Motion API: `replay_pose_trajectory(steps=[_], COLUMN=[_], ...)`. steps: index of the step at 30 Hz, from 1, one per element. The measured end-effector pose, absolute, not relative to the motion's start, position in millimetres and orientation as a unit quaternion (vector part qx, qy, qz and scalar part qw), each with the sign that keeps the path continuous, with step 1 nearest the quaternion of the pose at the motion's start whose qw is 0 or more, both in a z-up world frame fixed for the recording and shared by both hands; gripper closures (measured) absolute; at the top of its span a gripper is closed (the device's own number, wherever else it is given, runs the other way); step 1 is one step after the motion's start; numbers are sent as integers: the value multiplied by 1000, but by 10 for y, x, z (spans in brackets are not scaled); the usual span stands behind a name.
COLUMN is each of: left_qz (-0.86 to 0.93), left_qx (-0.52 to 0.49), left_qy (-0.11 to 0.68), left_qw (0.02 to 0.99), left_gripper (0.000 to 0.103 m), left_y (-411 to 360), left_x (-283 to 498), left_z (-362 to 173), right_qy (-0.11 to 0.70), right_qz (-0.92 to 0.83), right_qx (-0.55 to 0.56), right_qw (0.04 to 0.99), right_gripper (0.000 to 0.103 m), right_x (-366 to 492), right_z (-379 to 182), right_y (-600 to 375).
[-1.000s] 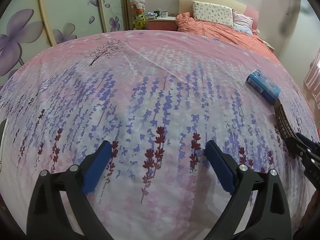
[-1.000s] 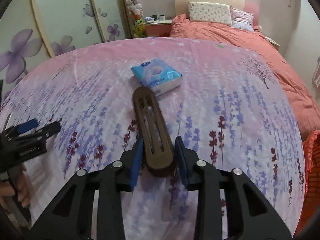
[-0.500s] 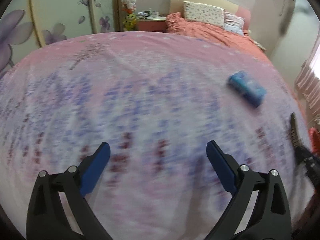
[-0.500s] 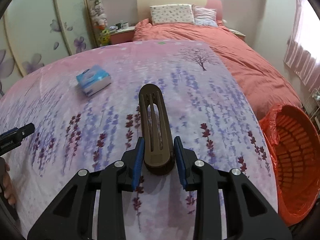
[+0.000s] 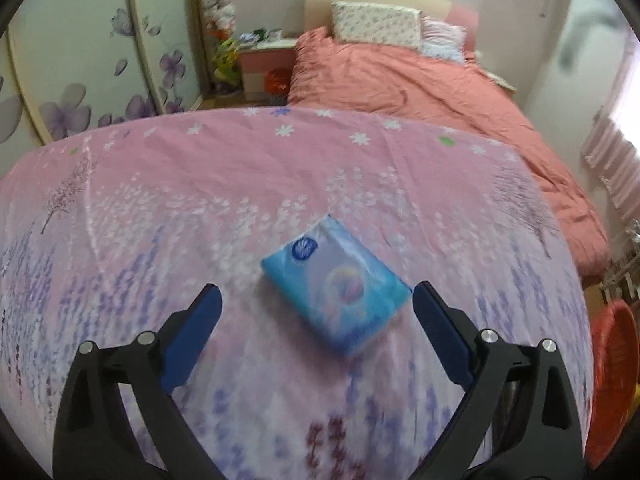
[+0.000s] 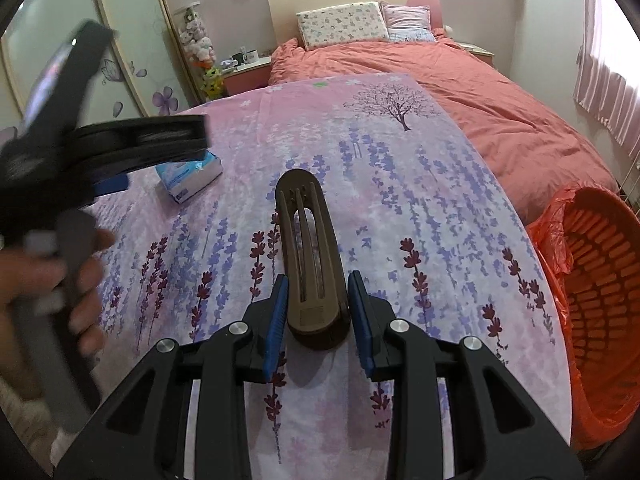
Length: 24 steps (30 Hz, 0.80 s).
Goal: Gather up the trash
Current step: 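Close the left tool on the blue tissue pack while the right holds the clip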
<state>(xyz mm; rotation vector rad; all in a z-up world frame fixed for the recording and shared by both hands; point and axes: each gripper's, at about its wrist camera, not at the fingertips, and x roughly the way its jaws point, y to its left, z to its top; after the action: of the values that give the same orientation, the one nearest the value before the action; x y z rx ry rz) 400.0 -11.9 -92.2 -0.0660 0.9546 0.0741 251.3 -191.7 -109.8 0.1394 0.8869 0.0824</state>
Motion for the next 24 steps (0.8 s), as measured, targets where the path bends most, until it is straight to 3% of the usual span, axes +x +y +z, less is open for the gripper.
replay_pose_trajectory(steps=[4, 11, 14, 18, 20, 24], left_qz=[45, -3, -16, -14, 3, 16], left_qx=[-57, -54, -60, -72, -73, -82], left_qy=[473, 472, 472, 470, 473, 476], left_qw=[878, 880, 880, 880, 878, 875], left_gripper=[12, 42, 45, 43, 31, 25], left_y=[-88, -43, 26, 34, 25, 18], left_x=[4149, 4074, 4019, 4015, 4036, 4099], left_z=[-1017, -1005, -1002, -1003, -1002, -1002], right_qy=[429, 429, 429, 429, 429, 429], right_qz=[39, 39, 37, 35, 36, 36], right_qx=[66, 65, 60, 58, 58, 58], right_qw=[900, 900, 901, 901, 901, 901], right_gripper=[72, 72, 72, 72, 72, 72], right_x=[2519, 2503, 2502, 2502, 2503, 2502], right_z=[-1099, -1096, -1095, -1092, -1093, -1094], right_y=[-1916, -1929, -1928, -1913, -1917, -1918])
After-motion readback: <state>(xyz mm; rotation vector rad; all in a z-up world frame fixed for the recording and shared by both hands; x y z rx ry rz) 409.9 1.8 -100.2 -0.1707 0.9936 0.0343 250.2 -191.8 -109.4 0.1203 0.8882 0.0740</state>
